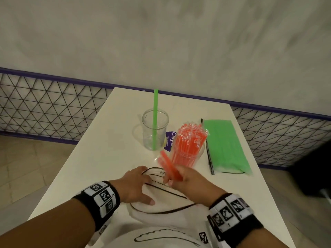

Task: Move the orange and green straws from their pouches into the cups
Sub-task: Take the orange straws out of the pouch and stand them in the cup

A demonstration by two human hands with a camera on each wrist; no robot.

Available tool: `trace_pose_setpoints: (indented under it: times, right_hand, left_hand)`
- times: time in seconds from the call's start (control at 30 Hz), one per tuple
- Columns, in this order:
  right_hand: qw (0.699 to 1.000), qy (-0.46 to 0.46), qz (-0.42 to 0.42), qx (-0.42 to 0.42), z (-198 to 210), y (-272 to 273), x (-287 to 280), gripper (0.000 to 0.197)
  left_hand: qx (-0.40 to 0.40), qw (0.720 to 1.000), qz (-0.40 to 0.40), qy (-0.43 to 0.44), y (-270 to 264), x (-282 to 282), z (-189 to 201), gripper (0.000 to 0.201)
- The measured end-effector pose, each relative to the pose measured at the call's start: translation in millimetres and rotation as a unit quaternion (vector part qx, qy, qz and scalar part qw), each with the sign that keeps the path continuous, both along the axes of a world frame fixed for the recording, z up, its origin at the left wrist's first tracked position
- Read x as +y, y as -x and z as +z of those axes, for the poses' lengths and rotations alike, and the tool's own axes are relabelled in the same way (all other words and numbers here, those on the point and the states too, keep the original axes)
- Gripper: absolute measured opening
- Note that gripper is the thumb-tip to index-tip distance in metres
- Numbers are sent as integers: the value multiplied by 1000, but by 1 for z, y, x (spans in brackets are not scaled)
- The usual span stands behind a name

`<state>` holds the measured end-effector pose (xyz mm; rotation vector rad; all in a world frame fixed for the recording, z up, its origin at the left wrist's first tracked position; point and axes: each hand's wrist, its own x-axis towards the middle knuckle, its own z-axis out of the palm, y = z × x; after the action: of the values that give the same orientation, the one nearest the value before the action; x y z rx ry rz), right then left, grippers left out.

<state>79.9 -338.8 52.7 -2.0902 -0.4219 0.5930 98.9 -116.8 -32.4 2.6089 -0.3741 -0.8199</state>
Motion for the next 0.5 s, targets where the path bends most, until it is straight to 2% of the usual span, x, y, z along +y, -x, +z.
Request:
trace_pose_setpoints:
  times: [0.07, 0.1, 0.17, 0.23, 0.27, 0.3, 0.37, 0.5]
  right_hand:
    - [989, -120, -75, 37, 27, 1, -13, 11]
    - [975, -192, -104, 40, 40, 0, -20, 10]
    - [922, -355, -156, 28, 68, -3, -35, 17]
    - [869, -455, -194, -7, 90, -10, -49, 15]
    - [858, -465, -215, -41, 99, -16, -55, 13]
    - [854, -454, -243, -76, 105, -21, -60, 19]
    - [850, -414, -301, -127, 107, -36, -64, 25]
    - [843, -332, -379, -187, 91, -64, -50, 13]
  left_hand:
    - [26, 999, 5, 33, 0, -2, 14, 43]
    - [21, 997, 14, 69, 0, -3, 20, 34]
    - [-9, 989, 35, 140, -2, -6, 36, 34]
    - [-57, 977, 64, 193, -6, -16, 59, 49]
    - [-77, 969, 82, 221, -9, -23, 71, 66]
    - [-89, 959, 102, 249, -13, -32, 83, 84]
    - [-103, 945, 115, 288, -25, -52, 106, 109]
    - [-168, 954, 45, 246, -62, -95, 133, 124]
